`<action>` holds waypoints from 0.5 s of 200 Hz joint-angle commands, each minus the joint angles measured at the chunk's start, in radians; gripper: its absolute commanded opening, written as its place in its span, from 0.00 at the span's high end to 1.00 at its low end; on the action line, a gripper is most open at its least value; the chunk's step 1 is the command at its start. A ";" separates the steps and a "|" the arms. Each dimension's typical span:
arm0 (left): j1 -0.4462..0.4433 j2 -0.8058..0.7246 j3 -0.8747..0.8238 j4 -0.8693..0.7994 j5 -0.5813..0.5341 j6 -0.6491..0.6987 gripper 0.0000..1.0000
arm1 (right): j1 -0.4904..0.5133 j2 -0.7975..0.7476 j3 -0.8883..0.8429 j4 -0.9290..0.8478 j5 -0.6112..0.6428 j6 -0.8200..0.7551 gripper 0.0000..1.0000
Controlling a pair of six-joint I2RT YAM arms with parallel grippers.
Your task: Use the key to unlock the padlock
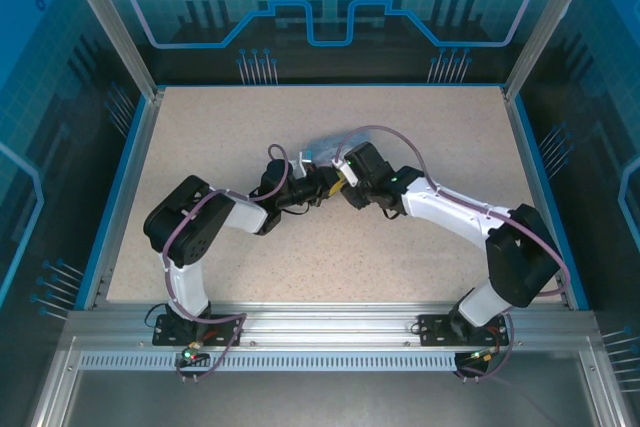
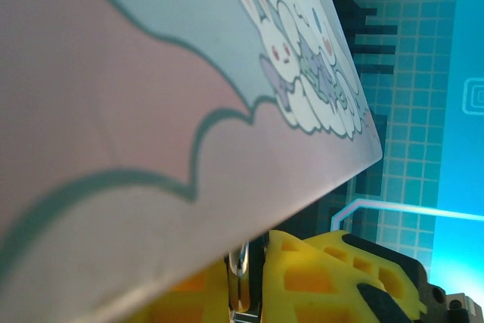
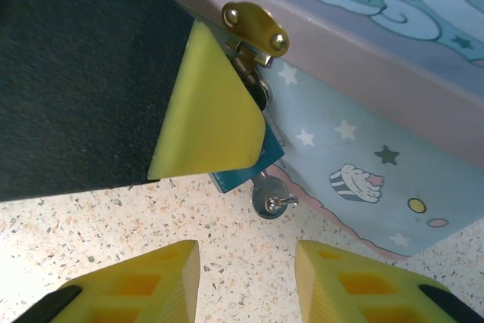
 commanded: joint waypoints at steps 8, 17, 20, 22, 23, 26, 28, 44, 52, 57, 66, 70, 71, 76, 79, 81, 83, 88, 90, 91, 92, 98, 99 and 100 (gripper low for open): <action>0.008 -0.019 0.029 0.012 0.031 0.006 1.00 | 0.013 0.029 0.036 0.020 0.012 -0.016 0.63; 0.007 -0.020 0.029 0.011 0.033 0.007 1.00 | 0.013 0.034 0.041 0.021 0.013 -0.018 0.63; 0.007 -0.020 0.028 0.010 0.031 0.008 1.00 | 0.013 0.037 0.042 0.021 0.011 -0.018 0.63; 0.007 -0.020 0.028 0.009 0.032 0.008 1.00 | 0.013 0.039 0.044 0.022 0.011 -0.018 0.63; 0.007 -0.021 0.028 0.010 0.031 0.007 1.00 | 0.013 0.039 0.044 0.022 0.011 -0.019 0.64; 0.007 -0.022 0.028 0.010 0.032 0.007 1.00 | 0.013 0.042 0.046 0.023 0.011 -0.018 0.64; 0.007 -0.022 0.027 0.009 0.033 0.007 1.00 | 0.012 0.042 0.046 0.024 0.010 -0.019 0.64; 0.007 -0.025 0.030 0.009 0.031 0.008 1.00 | 0.011 0.054 0.049 0.029 0.013 -0.019 0.66; 0.008 -0.025 0.030 0.008 0.032 0.007 1.00 | 0.011 0.059 0.052 0.033 0.014 -0.019 0.68; 0.007 -0.026 0.032 0.008 0.034 0.008 1.00 | 0.009 0.062 0.052 0.035 0.014 -0.018 0.69; 0.007 -0.027 0.033 0.004 0.034 0.009 1.00 | 0.007 0.067 0.055 0.036 0.014 -0.015 0.71; 0.007 -0.026 0.033 0.002 0.033 0.009 1.00 | 0.006 0.068 0.054 0.038 0.012 -0.014 0.72; 0.007 -0.026 0.033 0.002 0.034 0.009 1.00 | 0.005 0.068 0.055 0.038 0.011 -0.014 0.73; 0.007 -0.026 0.033 0.003 0.033 0.008 1.00 | 0.003 0.068 0.055 0.041 0.009 -0.012 0.74; 0.007 -0.027 0.033 0.002 0.034 0.009 1.00 | 0.002 0.069 0.055 0.042 0.007 -0.011 0.74; 0.007 -0.027 0.032 0.003 0.034 0.009 1.00 | 0.001 0.069 0.055 0.043 0.005 -0.010 0.74; 0.007 -0.027 0.033 0.002 0.034 0.009 1.00 | 0.001 0.069 0.055 0.043 0.003 -0.010 0.74; 0.007 -0.029 0.032 0.003 0.036 0.009 1.00 | 0.000 0.068 0.055 0.044 -0.001 -0.008 0.75; 0.007 -0.029 0.033 0.002 0.036 0.009 1.00 | -0.002 0.069 0.055 0.045 -0.002 -0.008 0.75; 0.008 -0.030 0.033 0.002 0.036 0.010 1.00 | -0.002 0.069 0.055 0.045 -0.002 -0.008 0.76; 0.007 -0.030 0.033 0.001 0.036 0.010 1.00 | -0.003 0.069 0.055 0.046 -0.003 -0.007 0.76; 0.007 -0.030 0.035 -0.003 0.036 0.011 1.00 | -0.005 0.068 0.055 0.046 -0.008 -0.006 0.78; 0.007 -0.031 0.034 -0.004 0.035 0.012 1.00 | -0.005 0.067 0.056 0.046 -0.009 -0.005 0.78; 0.007 -0.031 0.034 -0.004 0.035 0.012 1.00 | -0.006 0.067 0.056 0.046 -0.010 -0.005 0.78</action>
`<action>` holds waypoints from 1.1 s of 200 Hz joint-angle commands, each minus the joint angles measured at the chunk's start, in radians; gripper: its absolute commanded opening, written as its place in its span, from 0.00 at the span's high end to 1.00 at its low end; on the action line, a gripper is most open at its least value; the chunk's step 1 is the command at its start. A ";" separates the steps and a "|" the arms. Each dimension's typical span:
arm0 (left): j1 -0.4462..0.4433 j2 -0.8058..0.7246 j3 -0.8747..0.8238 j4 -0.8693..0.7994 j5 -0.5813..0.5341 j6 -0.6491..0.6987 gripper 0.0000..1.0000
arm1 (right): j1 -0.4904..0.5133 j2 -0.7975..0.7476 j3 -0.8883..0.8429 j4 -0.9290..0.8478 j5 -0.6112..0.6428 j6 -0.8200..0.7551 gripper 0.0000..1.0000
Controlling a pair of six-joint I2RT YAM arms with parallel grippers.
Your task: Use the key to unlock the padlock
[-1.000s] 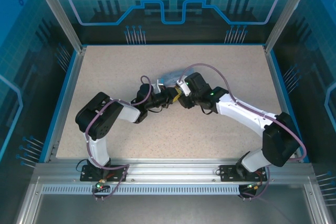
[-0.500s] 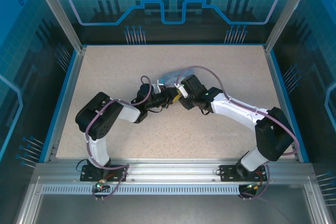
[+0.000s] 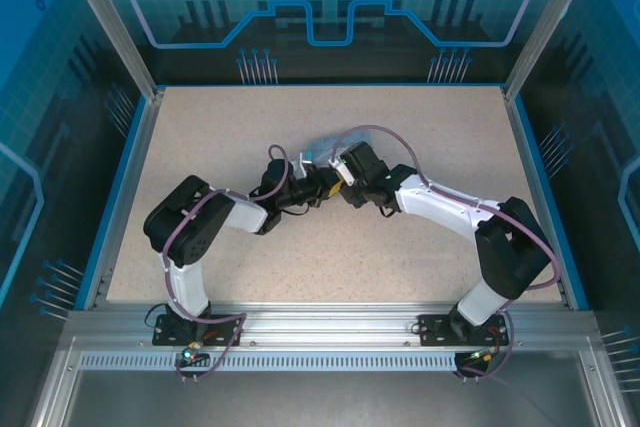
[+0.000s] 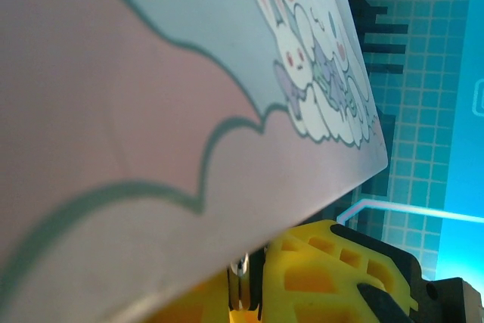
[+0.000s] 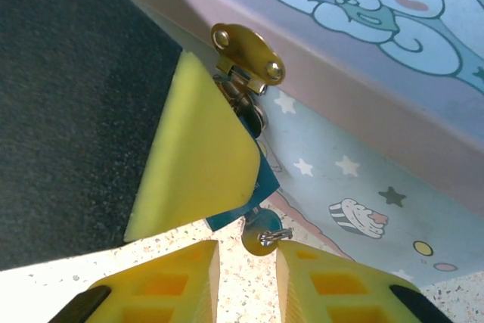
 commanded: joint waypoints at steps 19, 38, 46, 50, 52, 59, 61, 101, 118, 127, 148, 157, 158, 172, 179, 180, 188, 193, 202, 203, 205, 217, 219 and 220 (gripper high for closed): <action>0.006 -0.031 0.034 0.022 0.028 0.013 1.00 | -0.010 0.011 0.037 0.026 -0.042 0.011 0.83; 0.006 -0.029 0.034 0.021 0.030 0.013 1.00 | -0.021 0.006 0.043 0.023 -0.087 0.020 0.91; 0.007 -0.029 0.034 0.022 0.029 0.013 1.00 | -0.029 0.002 0.044 0.023 -0.116 0.028 0.94; 0.006 -0.029 0.034 0.022 0.030 0.013 1.00 | -0.033 -0.001 0.043 0.022 -0.135 0.032 0.96; 0.006 -0.030 0.034 0.022 0.030 0.013 1.00 | -0.036 -0.001 0.043 0.023 -0.143 0.036 0.96; 0.006 -0.029 0.034 0.022 0.030 0.013 1.00 | -0.046 -0.007 0.042 0.026 -0.174 0.047 0.99; 0.006 -0.030 0.034 0.022 0.029 0.013 1.00 | -0.049 -0.009 0.041 0.027 -0.185 0.051 1.00; 0.007 -0.030 0.032 0.022 0.029 0.013 1.00 | -0.099 -0.044 0.016 0.048 -0.295 0.099 0.99; 0.006 -0.030 0.032 0.022 0.031 0.012 1.00 | -0.115 -0.073 -0.009 0.053 -0.311 0.095 0.89; 0.006 -0.030 0.034 0.022 0.031 0.008 1.00 | -0.123 -0.089 -0.025 0.056 -0.309 0.085 0.80; 0.008 -0.031 0.038 0.017 0.039 0.003 1.00 | -0.142 -0.114 -0.063 0.068 -0.324 0.049 0.65; 0.008 -0.034 0.040 0.013 0.041 0.001 1.00 | -0.145 -0.118 -0.076 0.069 -0.327 0.027 0.60; 0.009 -0.034 0.040 0.012 0.041 0.001 1.00 | -0.145 -0.118 -0.077 0.069 -0.327 0.024 0.60; 0.010 -0.041 0.042 -0.001 0.047 0.000 1.00 | -0.143 -0.117 -0.084 0.067 -0.323 -0.006 0.57; 0.009 -0.045 0.046 -0.013 0.051 0.000 1.00 | -0.141 -0.114 -0.084 0.067 -0.320 -0.017 0.57; 0.009 -0.046 0.045 -0.014 0.052 0.001 1.00 | -0.141 -0.114 -0.084 0.067 -0.318 -0.019 0.57; 0.011 -0.051 0.049 -0.024 0.055 0.002 1.00 | -0.136 -0.111 -0.089 0.072 -0.306 -0.035 0.57; 0.011 -0.056 0.050 -0.031 0.058 0.002 1.00 | -0.132 -0.108 -0.091 0.073 -0.297 -0.044 0.57; 0.011 -0.064 0.054 -0.048 0.065 0.003 1.00 | -0.123 -0.106 -0.096 0.080 -0.275 -0.058 0.57; 0.012 -0.065 0.054 -0.051 0.065 0.003 1.00 | -0.122 -0.106 -0.097 0.082 -0.273 -0.059 0.57; 0.012 -0.066 0.055 -0.055 0.066 0.004 1.00 | -0.120 -0.106 -0.100 0.084 -0.268 -0.062 0.57; 0.012 -0.079 0.064 -0.085 0.074 0.010 1.00 | -0.113 -0.110 -0.114 0.101 -0.245 -0.073 0.57; 0.013 -0.080 0.065 -0.090 0.076 0.011 1.00 | -0.112 -0.111 -0.115 0.104 -0.243 -0.074 0.57; 0.012 -0.080 0.066 -0.092 0.076 0.011 1.00 | -0.111 -0.112 -0.117 0.106 -0.241 -0.074 0.57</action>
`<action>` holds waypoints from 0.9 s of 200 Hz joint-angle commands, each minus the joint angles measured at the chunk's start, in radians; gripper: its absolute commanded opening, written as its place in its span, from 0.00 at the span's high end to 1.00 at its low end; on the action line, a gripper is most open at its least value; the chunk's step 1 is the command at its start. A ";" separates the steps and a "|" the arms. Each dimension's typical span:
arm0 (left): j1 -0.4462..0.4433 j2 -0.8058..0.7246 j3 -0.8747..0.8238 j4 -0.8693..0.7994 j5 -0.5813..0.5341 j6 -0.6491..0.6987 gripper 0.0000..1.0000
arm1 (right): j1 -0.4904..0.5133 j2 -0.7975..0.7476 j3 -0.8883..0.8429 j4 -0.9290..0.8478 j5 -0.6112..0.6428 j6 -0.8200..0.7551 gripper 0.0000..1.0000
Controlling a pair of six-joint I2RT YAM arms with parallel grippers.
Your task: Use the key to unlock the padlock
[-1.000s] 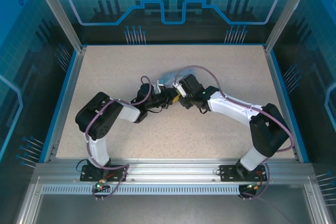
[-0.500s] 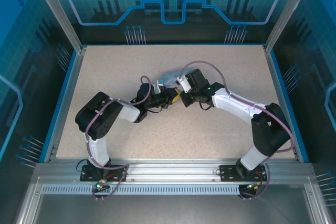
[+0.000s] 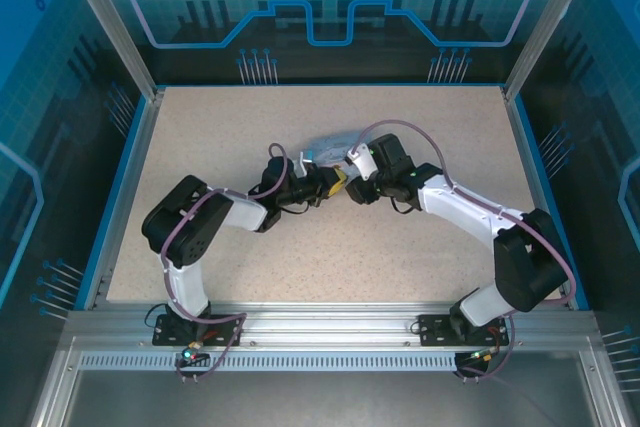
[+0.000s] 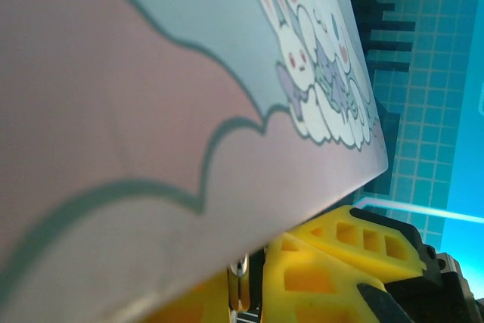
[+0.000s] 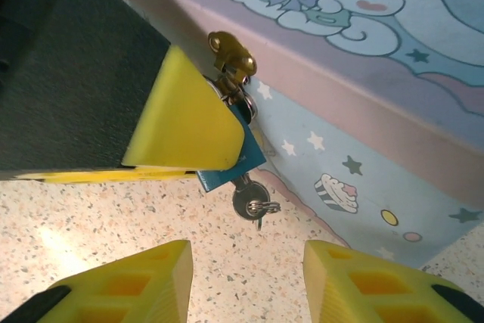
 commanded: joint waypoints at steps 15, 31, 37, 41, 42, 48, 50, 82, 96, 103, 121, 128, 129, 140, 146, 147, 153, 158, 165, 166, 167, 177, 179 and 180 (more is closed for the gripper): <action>0.007 -0.078 0.054 -0.071 0.059 0.020 1.00 | 0.027 -0.014 -0.044 0.059 0.062 -0.063 0.58; 0.009 -0.088 0.064 -0.106 0.065 0.032 1.00 | 0.032 -0.018 -0.054 0.072 0.073 -0.069 0.57; 0.008 -0.090 0.067 -0.114 0.066 0.033 1.00 | 0.035 -0.018 -0.055 0.076 0.081 -0.068 0.58; 0.008 -0.091 0.070 -0.116 0.069 0.035 1.00 | 0.037 -0.018 -0.055 0.080 0.088 -0.069 0.58; 0.009 -0.091 0.071 -0.116 0.068 0.034 1.00 | 0.037 -0.018 -0.056 0.080 0.090 -0.070 0.58; 0.008 -0.091 0.072 -0.121 0.071 0.034 1.00 | 0.040 -0.018 -0.057 0.085 0.100 -0.071 0.58; 0.009 -0.091 0.073 -0.122 0.071 0.035 1.00 | 0.041 -0.018 -0.058 0.088 0.103 -0.071 0.58; 0.009 -0.092 0.078 -0.128 0.076 0.035 1.00 | 0.048 -0.018 -0.055 0.112 0.126 -0.067 0.58; 0.010 -0.092 0.078 -0.130 0.078 0.037 1.00 | 0.048 -0.013 -0.045 0.112 0.129 -0.067 0.58; 0.009 -0.094 0.078 -0.130 0.077 0.037 1.00 | 0.048 -0.007 -0.039 0.111 0.133 -0.068 0.59; 0.009 -0.098 0.078 -0.134 0.077 0.040 1.00 | 0.048 0.010 -0.024 0.107 0.134 -0.072 0.59; 0.010 -0.097 0.077 -0.135 0.077 0.041 1.00 | 0.048 0.018 -0.017 0.106 0.133 -0.073 0.59; 0.010 -0.098 0.078 -0.135 0.078 0.041 1.00 | 0.048 0.017 -0.017 0.106 0.133 -0.073 0.59; 0.009 -0.098 0.078 -0.136 0.077 0.042 1.00 | 0.049 0.029 -0.008 0.103 0.131 -0.074 0.60; 0.009 -0.098 0.078 -0.136 0.078 0.041 1.00 | 0.048 0.033 -0.005 0.104 0.131 -0.074 0.61; 0.009 -0.098 0.078 -0.135 0.078 0.041 1.00 | 0.048 0.034 -0.004 0.104 0.132 -0.074 0.61; 0.009 -0.099 0.078 -0.135 0.078 0.042 1.00 | 0.048 0.038 -0.002 0.106 0.132 -0.074 0.62; 0.010 -0.099 0.079 -0.137 0.079 0.041 1.00 | 0.048 0.041 0.000 0.107 0.136 -0.074 0.62; 0.009 -0.098 0.079 -0.137 0.079 0.041 1.00 | 0.048 0.046 0.003 0.110 0.137 -0.073 0.63; 0.010 -0.098 0.078 -0.137 0.079 0.040 1.00 | 0.048 0.047 0.004 0.110 0.136 -0.074 0.63; 0.010 -0.098 0.078 -0.138 0.078 0.041 1.00 | 0.048 0.047 0.004 0.110 0.136 -0.073 0.64; 0.010 -0.099 0.079 -0.138 0.079 0.042 1.00 | 0.048 0.053 0.013 0.111 0.133 -0.073 0.66; 0.009 -0.098 0.078 -0.137 0.080 0.043 1.00 | 0.048 0.055 0.014 0.111 0.131 -0.073 0.66; 0.009 -0.097 0.078 -0.138 0.080 0.043 1.00 | 0.048 0.056 0.016 0.111 0.132 -0.073 0.66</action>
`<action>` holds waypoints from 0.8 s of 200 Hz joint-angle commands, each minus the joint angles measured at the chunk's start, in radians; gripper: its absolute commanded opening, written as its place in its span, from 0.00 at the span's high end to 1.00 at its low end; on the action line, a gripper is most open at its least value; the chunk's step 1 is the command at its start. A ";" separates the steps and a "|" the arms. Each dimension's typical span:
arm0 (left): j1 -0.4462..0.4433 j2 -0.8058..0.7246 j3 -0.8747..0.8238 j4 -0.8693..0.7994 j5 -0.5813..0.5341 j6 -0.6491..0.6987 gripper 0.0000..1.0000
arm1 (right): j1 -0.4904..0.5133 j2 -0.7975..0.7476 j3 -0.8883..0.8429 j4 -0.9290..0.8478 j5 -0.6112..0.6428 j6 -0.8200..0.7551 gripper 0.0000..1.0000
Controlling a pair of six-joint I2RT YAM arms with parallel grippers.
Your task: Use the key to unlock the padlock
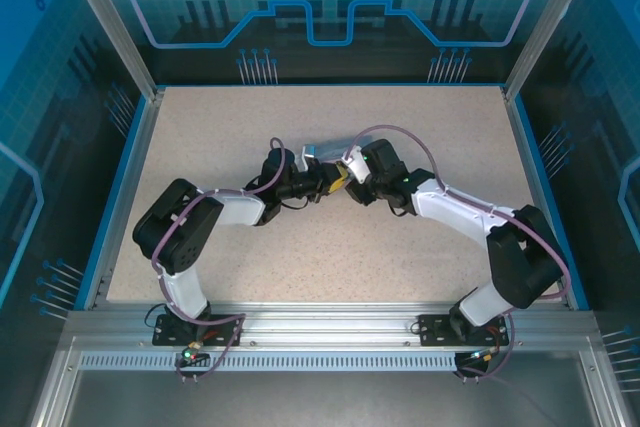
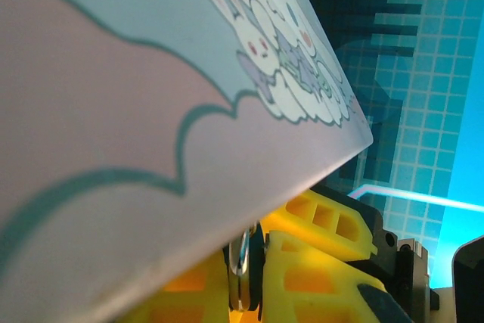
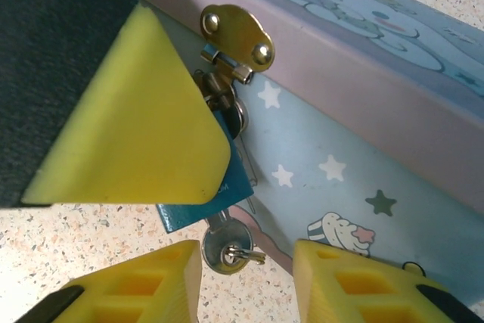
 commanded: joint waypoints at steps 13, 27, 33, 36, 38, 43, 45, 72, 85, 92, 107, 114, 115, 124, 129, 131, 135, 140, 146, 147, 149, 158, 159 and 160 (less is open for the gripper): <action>0.002 -0.039 0.030 0.008 0.039 0.018 1.00 | 0.013 0.034 0.051 0.020 -0.002 -0.009 0.71; 0.002 -0.036 0.030 0.009 0.042 0.017 1.00 | 0.013 0.042 0.064 0.014 -0.027 -0.006 0.79; 0.002 -0.034 0.029 0.009 0.044 0.018 1.00 | 0.012 0.045 0.069 0.009 -0.040 -0.002 0.85; 0.002 -0.032 0.029 0.011 0.044 0.017 1.00 | 0.012 0.047 0.072 0.005 -0.049 0.000 0.87; 0.003 -0.031 0.029 0.011 0.044 0.017 1.00 | 0.012 0.048 0.073 0.003 -0.053 0.000 0.88; 0.003 -0.031 0.027 0.012 0.045 0.018 1.00 | 0.012 0.050 0.077 -0.002 -0.065 0.005 0.92; 0.003 -0.031 0.026 0.012 0.044 0.017 1.00 | 0.010 0.051 0.077 -0.003 -0.071 0.007 0.94; 0.003 -0.024 0.017 0.022 0.039 0.015 1.00 | -0.013 0.048 0.078 -0.011 -0.171 0.056 1.00; 0.002 -0.020 0.014 0.026 0.035 0.019 1.00 | -0.039 0.045 0.078 -0.018 -0.242 0.087 1.00; 0.003 -0.020 0.013 0.021 0.033 0.026 1.00 | -0.054 0.045 0.078 -0.023 -0.282 0.102 1.00; 0.002 -0.020 0.012 0.013 0.028 0.037 1.00 | -0.081 0.049 0.087 -0.042 -0.362 0.123 0.97; 0.004 -0.019 0.012 0.008 0.025 0.042 1.00 | -0.091 0.049 0.091 -0.055 -0.388 0.132 0.85; 0.005 -0.019 0.012 0.007 0.024 0.041 1.00 | -0.091 0.049 0.091 -0.055 -0.388 0.132 0.85; 0.006 -0.018 0.009 0.007 0.021 0.046 1.00 | -0.106 0.036 0.083 -0.061 -0.416 0.146 0.70; 0.007 -0.018 0.009 0.007 0.021 0.049 1.00 | -0.113 0.027 0.077 -0.062 -0.424 0.154 0.66; 0.007 -0.017 0.008 0.005 0.019 0.050 1.00 | -0.118 0.021 0.073 -0.061 -0.431 0.158 0.65; 0.008 -0.018 0.007 0.003 0.019 0.053 1.00 | -0.127 0.009 0.065 -0.058 -0.443 0.168 0.61; 0.009 -0.018 0.005 0.000 0.014 0.058 1.00 | -0.140 -0.006 0.049 -0.049 -0.460 0.182 0.60; 0.011 -0.019 0.004 -0.001 0.014 0.063 1.00 | -0.158 -0.030 0.027 -0.033 -0.481 0.207 0.59; 0.011 -0.019 0.003 -0.001 0.014 0.064 1.00 | -0.161 -0.034 0.023 -0.031 -0.485 0.211 0.58; 0.012 -0.018 0.002 -0.002 0.013 0.066 1.00 | -0.166 -0.040 0.016 -0.025 -0.490 0.219 0.56; 0.014 -0.019 -0.003 -0.007 0.012 0.073 1.00 | -0.189 -0.073 -0.016 0.003 -0.510 0.257 0.55; 0.013 -0.018 -0.003 -0.008 0.012 0.074 1.00 | -0.192 -0.075 -0.020 0.005 -0.511 0.260 0.54; 0.013 -0.018 -0.003 -0.008 0.012 0.075 1.00 | -0.195 -0.078 -0.024 0.008 -0.511 0.265 0.54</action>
